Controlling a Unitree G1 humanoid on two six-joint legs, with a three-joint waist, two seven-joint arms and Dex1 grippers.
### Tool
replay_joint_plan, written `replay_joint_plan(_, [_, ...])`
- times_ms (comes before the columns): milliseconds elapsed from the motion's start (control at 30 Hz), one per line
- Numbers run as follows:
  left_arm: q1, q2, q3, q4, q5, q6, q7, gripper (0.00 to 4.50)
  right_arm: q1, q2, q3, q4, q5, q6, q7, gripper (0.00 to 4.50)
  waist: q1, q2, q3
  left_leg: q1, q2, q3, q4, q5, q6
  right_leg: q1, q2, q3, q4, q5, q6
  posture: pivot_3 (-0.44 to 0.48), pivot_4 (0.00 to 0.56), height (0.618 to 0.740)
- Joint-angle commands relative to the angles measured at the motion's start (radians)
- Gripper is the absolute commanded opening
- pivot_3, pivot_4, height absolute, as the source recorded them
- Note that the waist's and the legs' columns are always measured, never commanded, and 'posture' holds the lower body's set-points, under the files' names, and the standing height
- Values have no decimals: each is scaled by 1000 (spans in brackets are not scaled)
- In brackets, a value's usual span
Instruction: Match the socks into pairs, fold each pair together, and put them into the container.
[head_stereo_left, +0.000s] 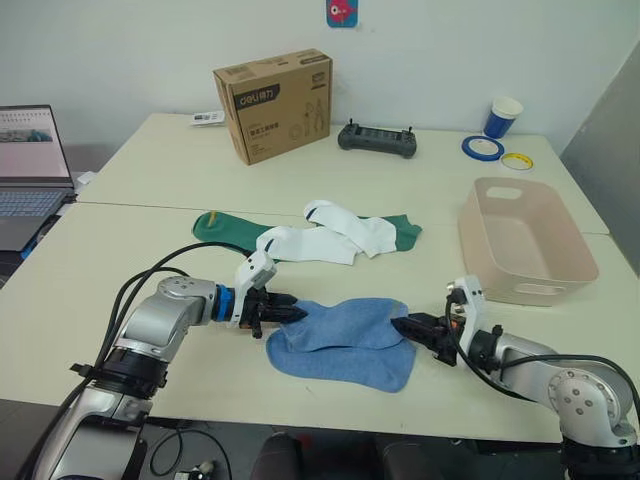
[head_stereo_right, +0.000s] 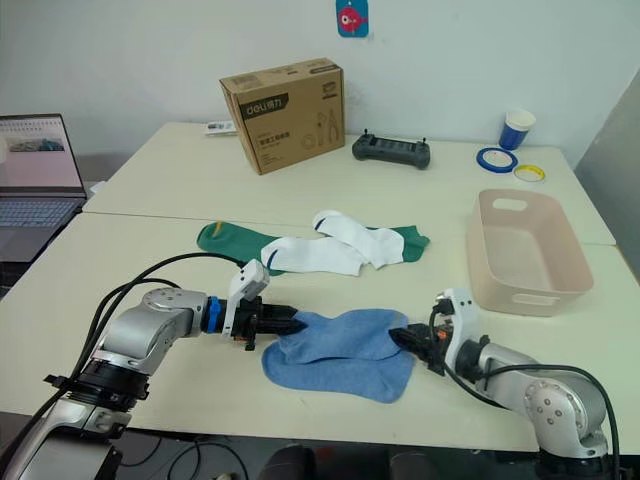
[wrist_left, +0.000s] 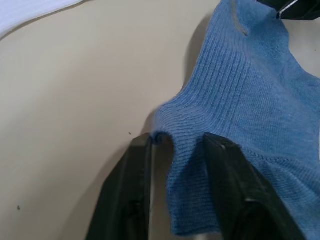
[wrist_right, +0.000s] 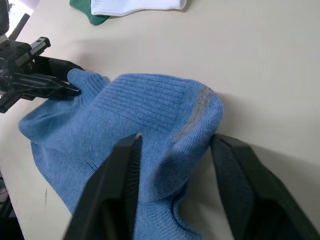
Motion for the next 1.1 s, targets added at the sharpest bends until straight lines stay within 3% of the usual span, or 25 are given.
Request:
replay_joint_plan(33, [-22, -6, 25, -6, 0, -6, -2, 204, -17, -8, -20, 6, 21, -4, 17, 1076, 0, 0, 0, 0, 0, 0, 0, 0, 0, 0, 0, 0, 0, 0, 0, 0, 150, 740])
replay_joint_plan(67, [-20, -9, 36, -19, -12, 9, 7, 0, -22, -13, -22, 12, 24, -4, 26, 734, 0, 0, 0, 0, 0, 0, 1, 0, 0, 0, 0, 0, 0, 0, 0, 0, 150, 740])
replay_joint_plan(133, [-5, -4, 61, -67, -38, 47, 25, 0, -47, -24, -25, 30, 33, -1, 44, 24, 0, 0, 0, 0, 0, 0, 1, 0, 0, 0, 0, 0, 0, 0, 0, 0, 150, 740])
replay_joint_plan(267, [22, 14, 129, -159, -87, 131, 69, 0, -151, -59, -29, 106, 15, -7, 83, 24, -6, 0, 0, 0, 0, 1, 0, 0, 0, 0, 0, 1, 0, 0, 0, 0, 150, 740])
replay_joint_plan(467, [122, -15, 293, -407, -346, 498, 208, 0, -387, -85, 20, 323, -19, -3, 189, 24, -20, 0, 0, 0, 0, 0, 0, 0, 0, 0, 0, 0, 0, 0, 0, 0, 150, 740])
replay_joint_plan(600, [215, -118, 389, -507, -465, 647, 370, 0, -512, -52, 90, 456, -74, -19, 247, 24, -18, 0, 0, 0, 0, -1, 0, 0, 0, 0, 0, 0, 0, 0, 0, 0, 150, 740])
replay_joint_plan(733, [282, -355, 521, -605, -648, 829, 624, 0, -625, -26, 160, 579, -145, -51, 325, 24, -14, -1, 1, 0, 0, -1, 0, 0, 0, 0, -1, -1, 0, 2, -1, 0, 150, 740])
replay_joint_plan(967, [382, -486, 501, -664, -681, 826, 797, 0, -673, 11, 231, 672, -244, -105, 403, 24, -12, -1, 0, 0, -1, -1, 1, 0, 0, 1, -2, -1, 0, 4, -3, 0, 150, 740])
replay_joint_plan(1100, [413, -421, 481, -673, -675, 816, 780, 939, -658, 26, 230, 662, -269, -123, 426, 1016, -16, -1, 0, 0, -1, -1, 1, 0, 0, 1, -1, 0, 0, 4, -3, 0, 150, 740])
